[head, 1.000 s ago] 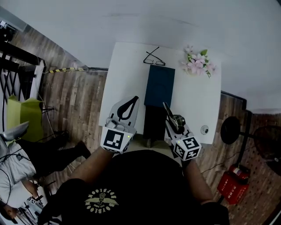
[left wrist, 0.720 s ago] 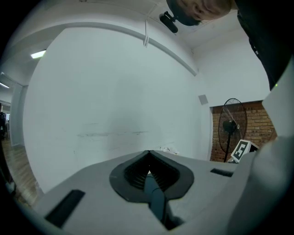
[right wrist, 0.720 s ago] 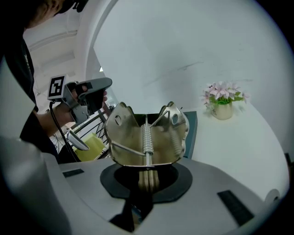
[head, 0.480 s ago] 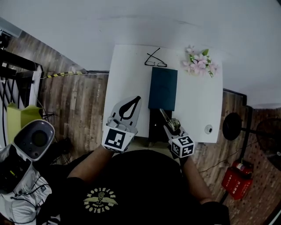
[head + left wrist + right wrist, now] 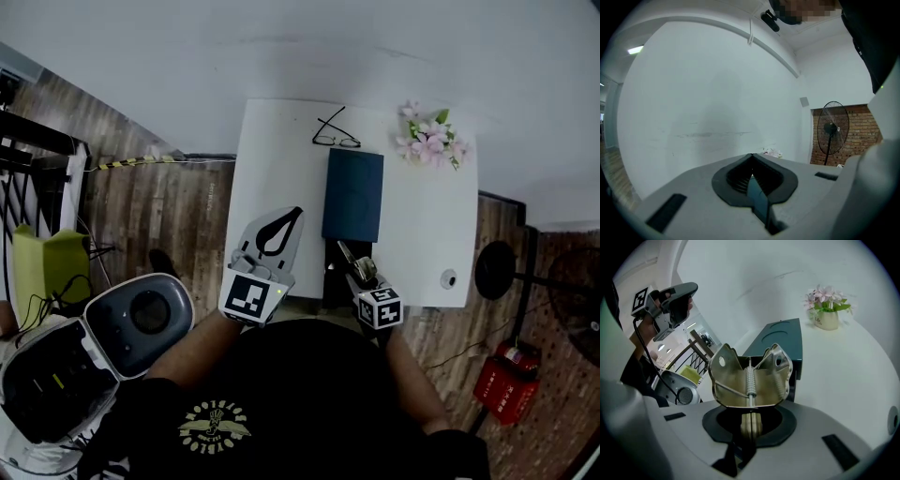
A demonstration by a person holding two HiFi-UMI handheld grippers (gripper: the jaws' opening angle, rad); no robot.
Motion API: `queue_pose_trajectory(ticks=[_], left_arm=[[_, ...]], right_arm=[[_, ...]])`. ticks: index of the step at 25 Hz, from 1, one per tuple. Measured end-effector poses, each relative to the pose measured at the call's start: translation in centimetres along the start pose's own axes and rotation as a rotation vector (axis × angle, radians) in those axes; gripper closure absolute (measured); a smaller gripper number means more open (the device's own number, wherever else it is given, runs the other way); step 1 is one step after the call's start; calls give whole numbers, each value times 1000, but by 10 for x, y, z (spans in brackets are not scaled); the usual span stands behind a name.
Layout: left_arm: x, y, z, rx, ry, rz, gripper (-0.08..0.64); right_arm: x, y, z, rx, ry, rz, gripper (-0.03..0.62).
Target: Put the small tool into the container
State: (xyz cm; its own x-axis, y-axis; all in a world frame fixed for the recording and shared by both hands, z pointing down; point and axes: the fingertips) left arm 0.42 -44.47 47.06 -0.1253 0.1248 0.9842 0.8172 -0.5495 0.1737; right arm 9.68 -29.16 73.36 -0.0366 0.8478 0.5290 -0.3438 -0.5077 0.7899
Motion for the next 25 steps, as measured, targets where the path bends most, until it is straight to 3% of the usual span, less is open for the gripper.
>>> queue_pose_trajectory(ticks=[13,17,25], left_arm=[[1,-8,-16,-36,-14,-4,554],[-5,-9,-13,-49,-8,-12,554],[-9,0,6,-71,-11,-4,554]], right_arm=[[10,30,1,40,-52,-172,531],[9,25,-8,-5,-29,-176,411],[20,-2,-4,-59,-99,-233,341]])
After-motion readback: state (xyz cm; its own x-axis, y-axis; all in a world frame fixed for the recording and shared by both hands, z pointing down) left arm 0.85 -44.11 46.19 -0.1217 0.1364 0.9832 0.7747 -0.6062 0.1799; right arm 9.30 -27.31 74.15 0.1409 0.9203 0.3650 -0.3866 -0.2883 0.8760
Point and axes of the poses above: the fingertips, and each gripper's own axes: y forward along the fingers, z to its right, x out of its underside, and after that the axes turned 6 degrees about x, right-handed
